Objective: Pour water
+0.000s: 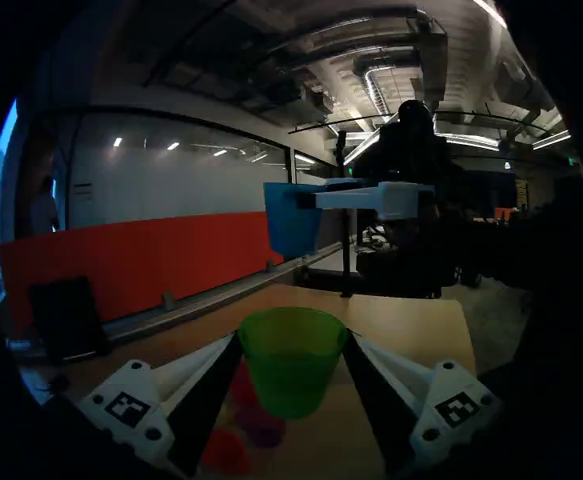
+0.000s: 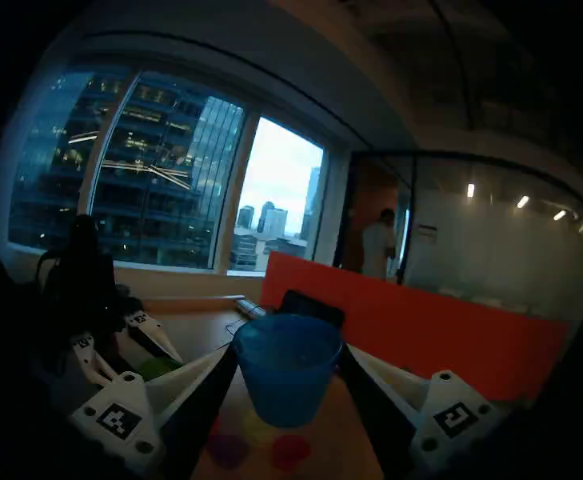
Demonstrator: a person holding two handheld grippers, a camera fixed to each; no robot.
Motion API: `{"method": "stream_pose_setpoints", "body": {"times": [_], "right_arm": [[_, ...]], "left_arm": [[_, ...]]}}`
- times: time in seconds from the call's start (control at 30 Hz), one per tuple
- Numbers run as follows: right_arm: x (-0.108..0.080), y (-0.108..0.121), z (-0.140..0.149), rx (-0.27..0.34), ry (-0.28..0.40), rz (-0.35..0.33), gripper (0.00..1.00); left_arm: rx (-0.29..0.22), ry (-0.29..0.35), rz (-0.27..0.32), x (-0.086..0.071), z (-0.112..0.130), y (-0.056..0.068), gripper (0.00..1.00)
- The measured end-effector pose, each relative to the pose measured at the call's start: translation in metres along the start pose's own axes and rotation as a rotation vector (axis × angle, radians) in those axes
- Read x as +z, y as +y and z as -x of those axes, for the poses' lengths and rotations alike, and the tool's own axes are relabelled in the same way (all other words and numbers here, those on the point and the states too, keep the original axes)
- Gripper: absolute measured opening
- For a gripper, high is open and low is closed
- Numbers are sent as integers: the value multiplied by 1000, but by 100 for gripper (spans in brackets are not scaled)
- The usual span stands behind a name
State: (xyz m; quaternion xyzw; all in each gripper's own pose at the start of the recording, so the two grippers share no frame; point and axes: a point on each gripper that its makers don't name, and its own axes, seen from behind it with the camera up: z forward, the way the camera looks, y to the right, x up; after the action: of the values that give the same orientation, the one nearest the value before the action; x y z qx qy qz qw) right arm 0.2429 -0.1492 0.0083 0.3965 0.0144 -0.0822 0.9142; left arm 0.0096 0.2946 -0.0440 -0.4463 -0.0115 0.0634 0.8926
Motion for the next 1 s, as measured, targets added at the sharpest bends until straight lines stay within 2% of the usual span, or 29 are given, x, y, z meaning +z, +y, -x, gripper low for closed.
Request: {"method": "stream_pose_setpoints", "body": {"times": [0.1, 0.2, 0.7, 1.0], "right_arm": [[-1, -2, 4, 64, -7, -15, 91], [-2, -2, 14, 92, -21, -21, 91], [-9, -8, 76, 126, -119, -49, 92], [-12, -11, 104, 112, -169, -67, 92]], "left_arm": [[4, -2, -12, -4, -1, -5, 88], [10, -8, -28, -9, 0, -11, 88], [16, -67, -130, -45, 23, -49, 88], [19, -115, -180, -67, 40, -68, 88]]}}
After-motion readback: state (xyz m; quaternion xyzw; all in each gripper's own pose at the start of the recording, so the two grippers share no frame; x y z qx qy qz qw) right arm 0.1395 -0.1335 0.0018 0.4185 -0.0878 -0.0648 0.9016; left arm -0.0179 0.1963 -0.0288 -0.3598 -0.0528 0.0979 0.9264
